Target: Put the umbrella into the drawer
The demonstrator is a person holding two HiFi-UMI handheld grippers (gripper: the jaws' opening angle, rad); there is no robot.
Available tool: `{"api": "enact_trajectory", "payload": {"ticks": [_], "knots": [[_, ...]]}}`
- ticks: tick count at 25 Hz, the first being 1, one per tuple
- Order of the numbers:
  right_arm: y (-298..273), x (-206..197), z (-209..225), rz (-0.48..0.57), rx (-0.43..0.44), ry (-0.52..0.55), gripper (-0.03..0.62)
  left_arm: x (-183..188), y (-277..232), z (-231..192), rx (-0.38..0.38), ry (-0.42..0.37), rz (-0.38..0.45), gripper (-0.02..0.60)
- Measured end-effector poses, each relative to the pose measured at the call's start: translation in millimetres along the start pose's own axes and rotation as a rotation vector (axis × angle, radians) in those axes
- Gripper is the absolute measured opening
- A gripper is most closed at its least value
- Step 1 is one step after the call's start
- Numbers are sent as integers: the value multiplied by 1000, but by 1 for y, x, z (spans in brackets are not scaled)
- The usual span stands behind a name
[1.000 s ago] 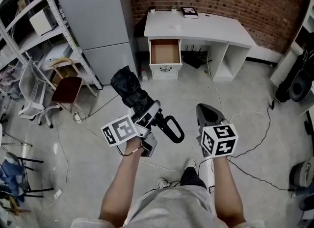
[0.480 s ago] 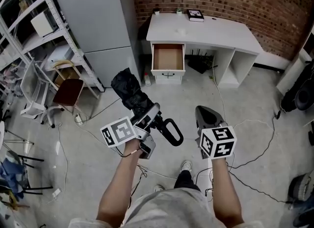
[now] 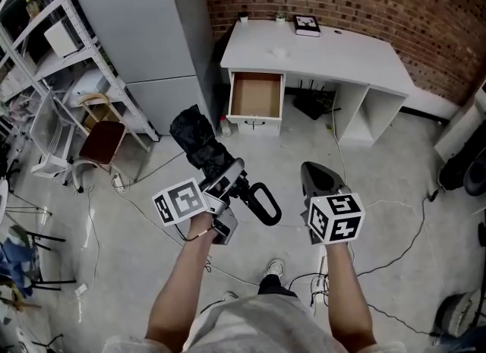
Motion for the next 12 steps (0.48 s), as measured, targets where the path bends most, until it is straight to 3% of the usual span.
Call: {"api": "enact_trajectory", "payload": {"ticks": [12], "knots": [[-29,26,75,0,55,-16,3,3,-71,20,44,-14,17,272]]}}
Point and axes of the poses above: the fingertips, and each gripper's own axes: y backward along the fingers, z to its right, x out of its top, the point moved 6 cm from there along y, backward along the fingers, and after that the axes turned 5 degrees about -y, right-handed, at the moved point
